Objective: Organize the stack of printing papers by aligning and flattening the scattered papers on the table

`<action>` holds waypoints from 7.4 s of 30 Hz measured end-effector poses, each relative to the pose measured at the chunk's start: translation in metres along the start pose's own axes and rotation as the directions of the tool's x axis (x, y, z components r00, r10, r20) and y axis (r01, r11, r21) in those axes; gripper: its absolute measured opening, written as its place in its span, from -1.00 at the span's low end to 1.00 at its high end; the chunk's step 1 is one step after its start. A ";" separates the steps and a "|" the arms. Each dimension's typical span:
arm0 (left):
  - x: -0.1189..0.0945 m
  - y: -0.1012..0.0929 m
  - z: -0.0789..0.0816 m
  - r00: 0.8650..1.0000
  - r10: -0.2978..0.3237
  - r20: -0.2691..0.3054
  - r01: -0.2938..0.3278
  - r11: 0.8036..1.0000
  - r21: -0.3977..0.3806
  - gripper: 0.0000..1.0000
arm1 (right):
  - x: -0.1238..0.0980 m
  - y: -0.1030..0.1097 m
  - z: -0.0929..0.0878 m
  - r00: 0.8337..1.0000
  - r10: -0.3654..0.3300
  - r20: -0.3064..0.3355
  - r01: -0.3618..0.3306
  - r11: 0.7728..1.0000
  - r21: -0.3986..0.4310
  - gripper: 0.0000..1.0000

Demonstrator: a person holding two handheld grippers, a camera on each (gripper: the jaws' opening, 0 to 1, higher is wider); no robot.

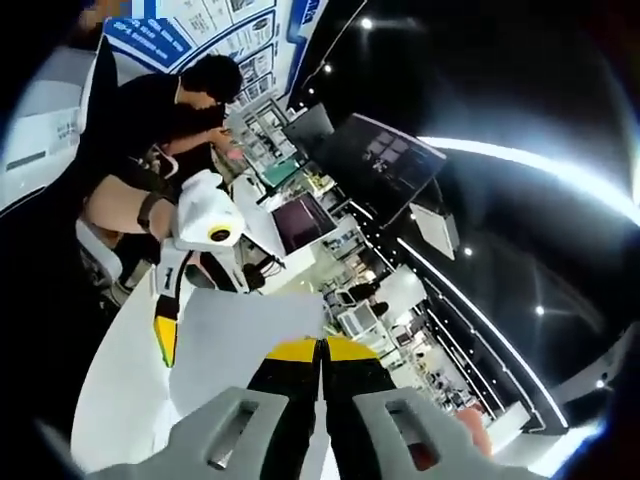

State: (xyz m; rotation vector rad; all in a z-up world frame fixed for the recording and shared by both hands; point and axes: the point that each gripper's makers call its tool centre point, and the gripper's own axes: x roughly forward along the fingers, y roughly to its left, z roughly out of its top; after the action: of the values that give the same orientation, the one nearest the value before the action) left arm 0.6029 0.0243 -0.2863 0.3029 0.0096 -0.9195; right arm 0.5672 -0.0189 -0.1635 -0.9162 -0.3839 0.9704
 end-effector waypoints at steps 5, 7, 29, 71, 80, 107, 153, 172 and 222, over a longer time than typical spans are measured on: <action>0.002 -0.002 -0.001 1.000 -0.010 -0.004 0.010 1.000 -0.001 0.56 | 0.007 0.004 0.005 1.000 0.019 0.010 -0.019 1.000 -0.011 -1.00; 0.002 -0.003 -0.001 1.000 -0.014 -0.004 0.014 1.000 -0.001 0.53 | 0.010 0.006 0.007 0.999 0.029 0.015 -0.029 1.000 -0.010 -1.00; 0.002 -0.007 -0.008 0.999 -0.032 -0.007 0.032 0.999 0.001 0.33 | 0.038 0.029 0.032 0.993 0.111 0.048 -0.108 0.992 -0.071 -1.00; -0.012 0.009 -0.014 0.995 0.015 0.094 -0.011 0.999 -0.041 -0.89 | 0.036 0.020 0.022 0.998 0.034 0.061 -0.031 0.998 -0.053 -0.55; -0.021 0.011 -0.021 0.993 0.032 0.113 -0.025 0.998 -0.062 -0.89 | 0.022 0.009 0.006 0.999 -0.017 0.047 0.017 1.000 0.004 -0.55; -0.042 -0.003 -0.032 0.976 0.013 0.217 0.001 0.998 -0.062 -0.88 | -0.019 -0.001 -0.031 0.992 -0.121 -0.021 0.123 0.989 0.079 -0.55; -0.047 0.015 -0.026 0.974 0.079 0.213 -0.053 0.991 -0.126 -0.88 | -0.051 0.027 -0.158 0.953 -0.129 -0.274 0.215 0.925 0.312 -0.27; -0.050 0.017 -0.027 0.973 0.086 0.216 -0.058 0.990 -0.132 -0.88 | -0.046 0.059 -0.200 0.935 -0.068 -0.348 0.236 0.851 0.469 0.34; -0.051 0.013 -0.026 0.975 0.086 0.204 -0.064 0.991 -0.114 -0.88 | -0.091 0.101 -0.283 0.846 -0.086 -0.526 0.468 0.593 0.655 0.72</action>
State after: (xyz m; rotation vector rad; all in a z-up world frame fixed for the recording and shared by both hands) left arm 0.5853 0.0787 -0.3013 0.1051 -0.1449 -0.8687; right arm 0.6482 -0.2089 -0.3994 -0.2307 0.2884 0.4913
